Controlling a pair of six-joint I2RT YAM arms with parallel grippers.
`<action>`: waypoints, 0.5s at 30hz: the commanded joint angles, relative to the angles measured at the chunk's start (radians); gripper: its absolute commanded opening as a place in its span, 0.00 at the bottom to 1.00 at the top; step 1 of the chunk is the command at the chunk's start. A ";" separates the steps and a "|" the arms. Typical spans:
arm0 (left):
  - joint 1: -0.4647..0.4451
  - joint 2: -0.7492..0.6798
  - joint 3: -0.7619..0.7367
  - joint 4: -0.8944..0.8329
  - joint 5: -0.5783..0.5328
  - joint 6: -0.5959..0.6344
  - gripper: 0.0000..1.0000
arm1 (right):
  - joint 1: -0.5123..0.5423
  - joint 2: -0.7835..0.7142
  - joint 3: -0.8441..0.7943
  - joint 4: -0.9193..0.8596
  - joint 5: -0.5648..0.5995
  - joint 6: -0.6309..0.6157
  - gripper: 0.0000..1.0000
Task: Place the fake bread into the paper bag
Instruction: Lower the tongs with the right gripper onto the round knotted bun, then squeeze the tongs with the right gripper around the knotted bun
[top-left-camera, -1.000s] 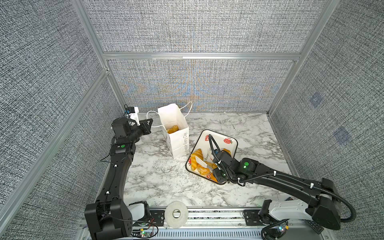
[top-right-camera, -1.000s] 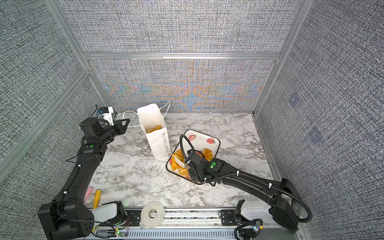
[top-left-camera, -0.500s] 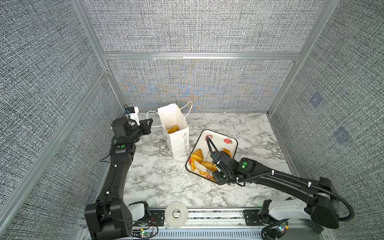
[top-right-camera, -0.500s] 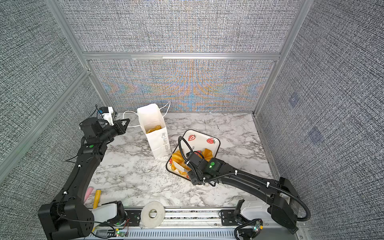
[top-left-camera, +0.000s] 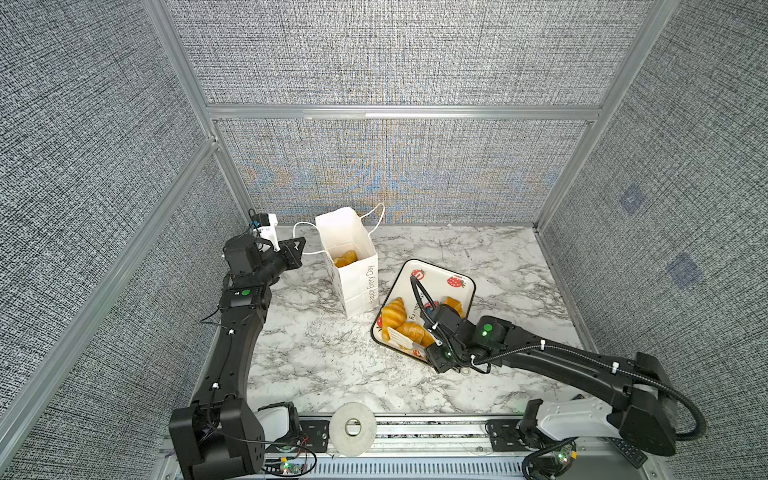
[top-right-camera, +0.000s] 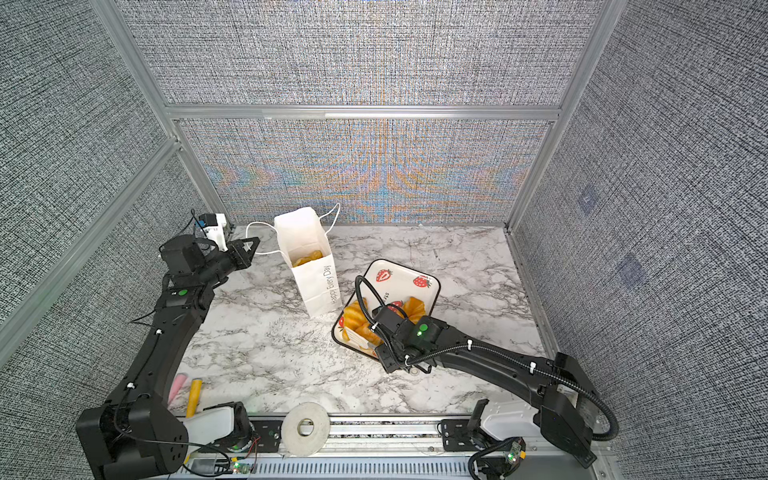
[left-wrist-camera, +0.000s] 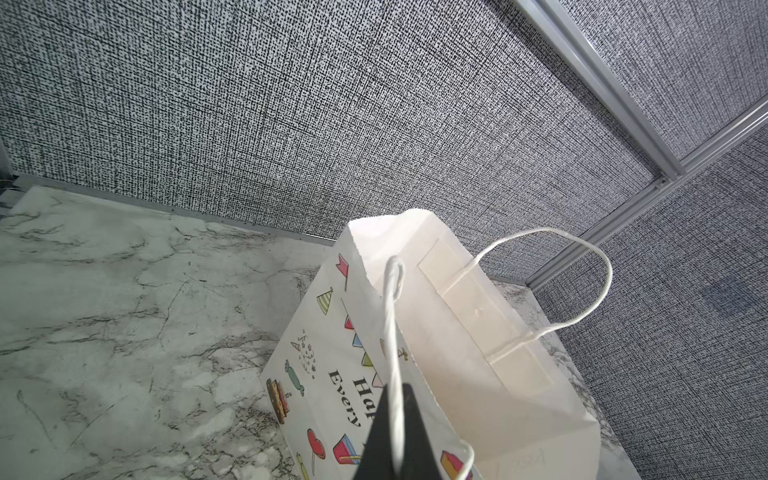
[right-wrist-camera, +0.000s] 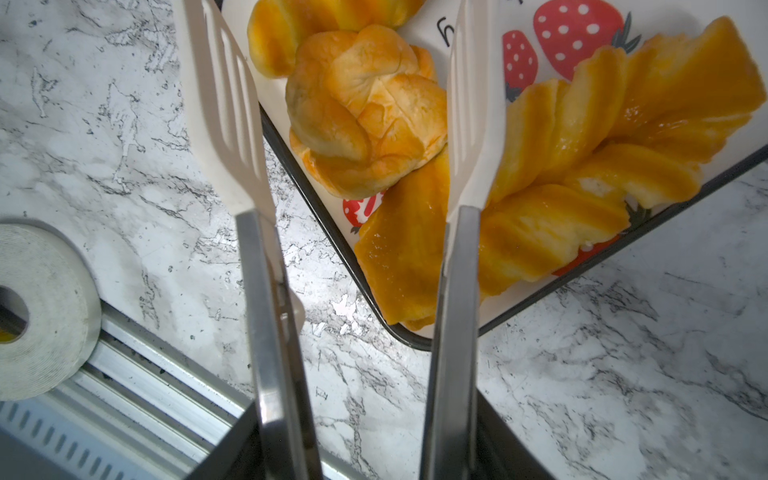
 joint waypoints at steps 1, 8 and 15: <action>-0.001 -0.006 -0.002 0.020 0.009 0.005 0.00 | 0.001 0.010 0.000 -0.012 0.003 0.008 0.59; -0.001 -0.006 -0.003 0.018 0.008 0.006 0.00 | 0.000 0.040 0.006 -0.021 0.016 0.010 0.59; 0.000 -0.006 -0.003 0.017 0.009 0.006 0.00 | 0.000 0.022 0.010 -0.027 0.044 0.018 0.59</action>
